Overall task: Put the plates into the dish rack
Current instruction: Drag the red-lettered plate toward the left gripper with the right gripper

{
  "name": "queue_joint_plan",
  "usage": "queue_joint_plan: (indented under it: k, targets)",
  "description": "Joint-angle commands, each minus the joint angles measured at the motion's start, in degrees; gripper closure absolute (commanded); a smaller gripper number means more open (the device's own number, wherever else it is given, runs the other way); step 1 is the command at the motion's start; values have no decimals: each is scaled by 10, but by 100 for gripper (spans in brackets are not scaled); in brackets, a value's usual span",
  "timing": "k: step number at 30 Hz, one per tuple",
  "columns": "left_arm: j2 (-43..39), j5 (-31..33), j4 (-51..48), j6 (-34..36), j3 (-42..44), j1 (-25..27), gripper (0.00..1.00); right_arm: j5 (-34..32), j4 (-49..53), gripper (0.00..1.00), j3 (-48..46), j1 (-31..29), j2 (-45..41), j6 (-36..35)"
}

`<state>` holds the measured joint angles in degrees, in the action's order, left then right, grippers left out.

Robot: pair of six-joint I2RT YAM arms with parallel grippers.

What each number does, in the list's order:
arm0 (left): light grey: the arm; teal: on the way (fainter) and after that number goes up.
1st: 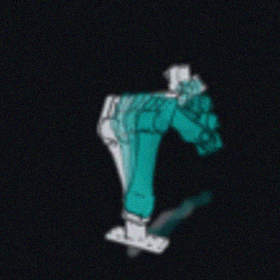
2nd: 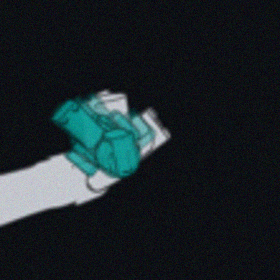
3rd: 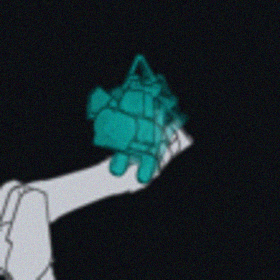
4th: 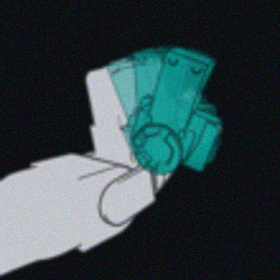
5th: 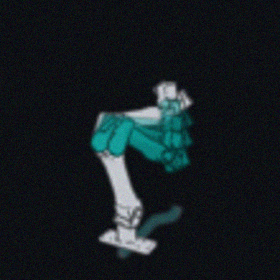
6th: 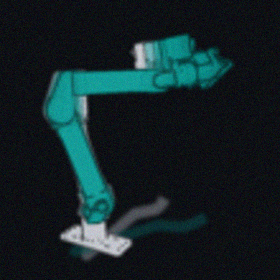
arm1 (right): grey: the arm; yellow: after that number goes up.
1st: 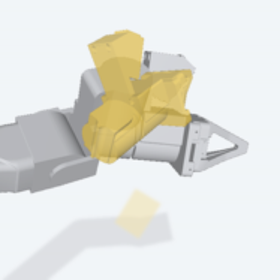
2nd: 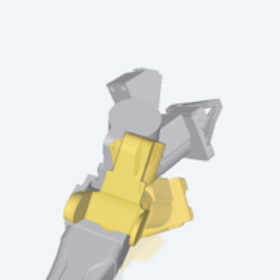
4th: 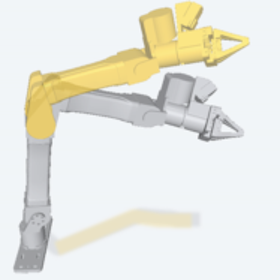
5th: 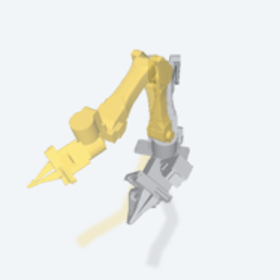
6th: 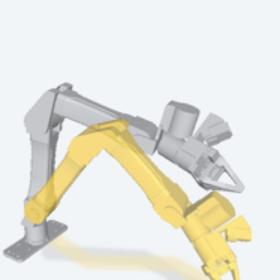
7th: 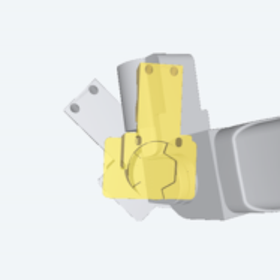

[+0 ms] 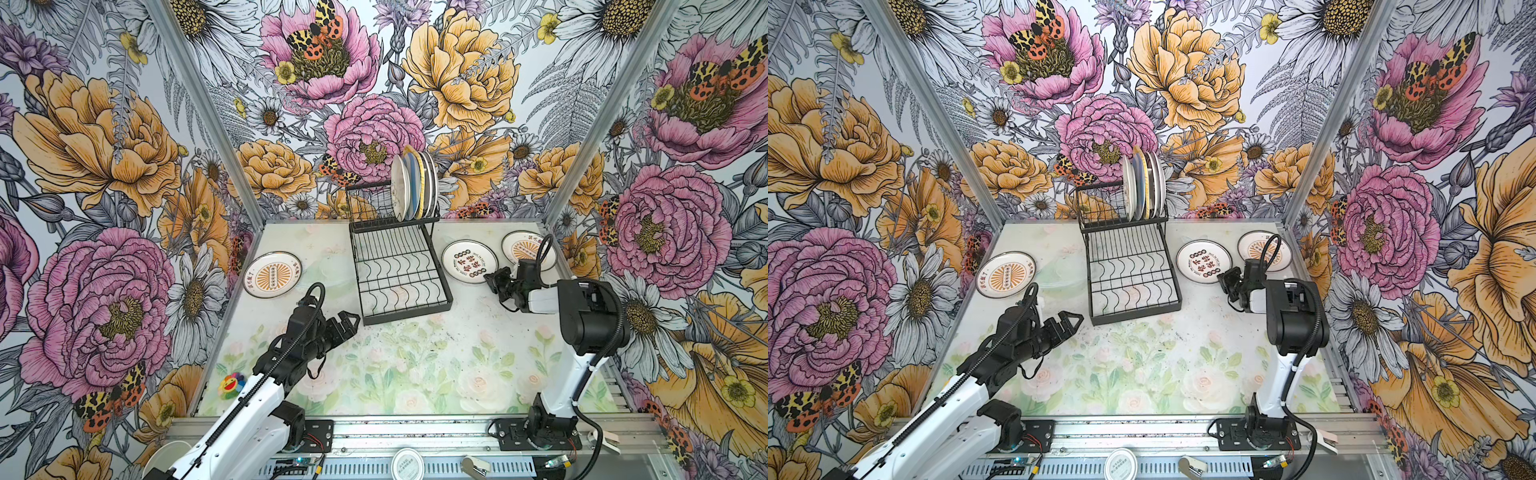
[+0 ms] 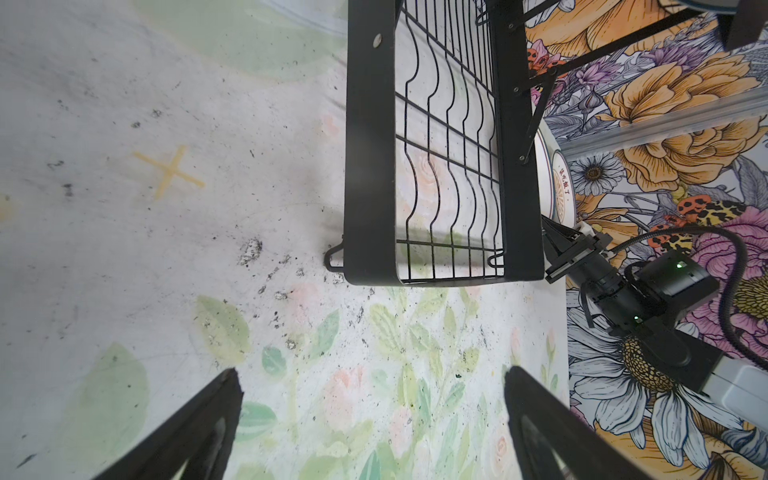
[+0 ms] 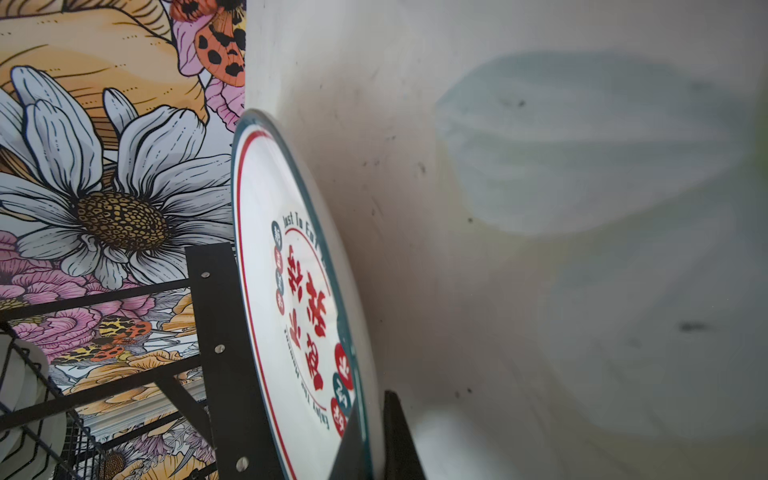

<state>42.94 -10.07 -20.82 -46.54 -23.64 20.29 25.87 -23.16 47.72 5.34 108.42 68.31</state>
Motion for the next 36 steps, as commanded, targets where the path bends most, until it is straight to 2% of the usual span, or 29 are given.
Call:
queue_joint_plan:
  k: [1, 10, 27, 31, 36]
  targets:
    - [-6, 4, 1, -3, 2, 4, 1, -3, -15, 100, -4, 6, -55, -11]
    - [-6, -3, 6, 1, 0, 6, 1, 22, 29, 100, -32, 14, -128, -36]
    - [18, -44, 75, 6, 5, 16, 1, 80, 248, 100, -71, 13, -362, -125]
    - [29, -63, 94, 11, 4, 17, 1, 107, 272, 100, -76, -7, -393, -132]
    - [47, -89, 108, 21, -7, 17, 1, 120, 295, 100, -76, -61, -415, -151]
